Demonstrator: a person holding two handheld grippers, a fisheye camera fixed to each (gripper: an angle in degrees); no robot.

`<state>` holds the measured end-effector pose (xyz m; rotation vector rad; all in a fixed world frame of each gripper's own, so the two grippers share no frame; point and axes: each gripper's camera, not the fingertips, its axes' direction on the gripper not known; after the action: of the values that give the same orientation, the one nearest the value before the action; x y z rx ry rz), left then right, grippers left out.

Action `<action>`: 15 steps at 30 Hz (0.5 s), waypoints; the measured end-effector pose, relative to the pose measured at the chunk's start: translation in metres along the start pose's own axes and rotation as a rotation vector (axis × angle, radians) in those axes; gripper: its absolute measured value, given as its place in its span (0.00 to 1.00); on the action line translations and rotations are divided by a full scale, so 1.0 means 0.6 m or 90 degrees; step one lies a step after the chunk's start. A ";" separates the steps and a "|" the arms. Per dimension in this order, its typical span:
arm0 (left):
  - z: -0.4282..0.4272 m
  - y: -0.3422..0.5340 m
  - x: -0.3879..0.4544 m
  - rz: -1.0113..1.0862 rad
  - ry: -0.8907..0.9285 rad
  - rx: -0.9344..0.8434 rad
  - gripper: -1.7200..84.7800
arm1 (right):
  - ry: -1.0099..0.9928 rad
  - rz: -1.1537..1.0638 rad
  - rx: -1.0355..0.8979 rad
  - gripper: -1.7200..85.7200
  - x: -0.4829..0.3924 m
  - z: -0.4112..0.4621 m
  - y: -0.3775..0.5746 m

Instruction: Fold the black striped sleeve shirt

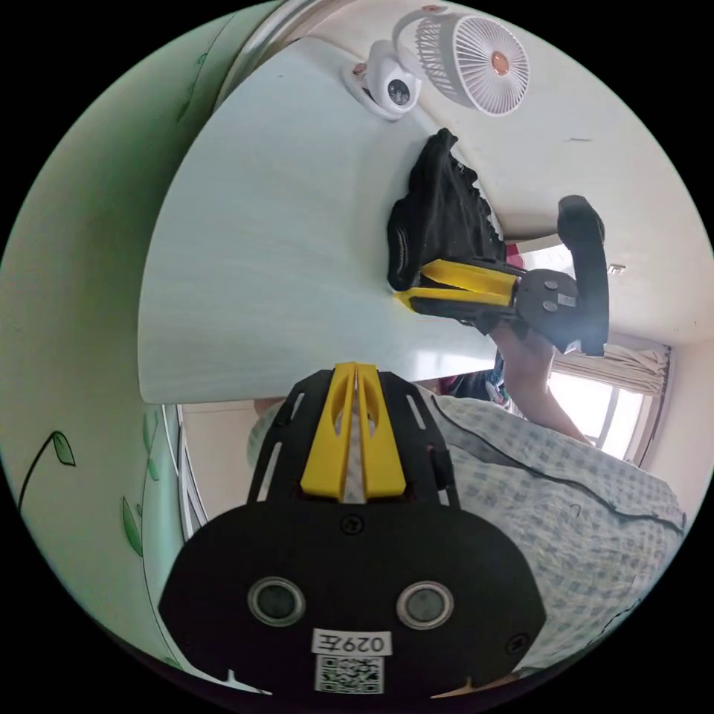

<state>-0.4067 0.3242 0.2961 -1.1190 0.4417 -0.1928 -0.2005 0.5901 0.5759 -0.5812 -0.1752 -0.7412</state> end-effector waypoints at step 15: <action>0.107 -0.052 0.135 0.087 0.009 -0.082 0.01 | -0.560 0.516 0.586 0.03 0.541 -0.121 0.620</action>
<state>-0.3036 0.3337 0.3277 -1.2096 0.5468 -0.0531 0.2864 0.5788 0.4667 -0.0134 -0.9688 0.4477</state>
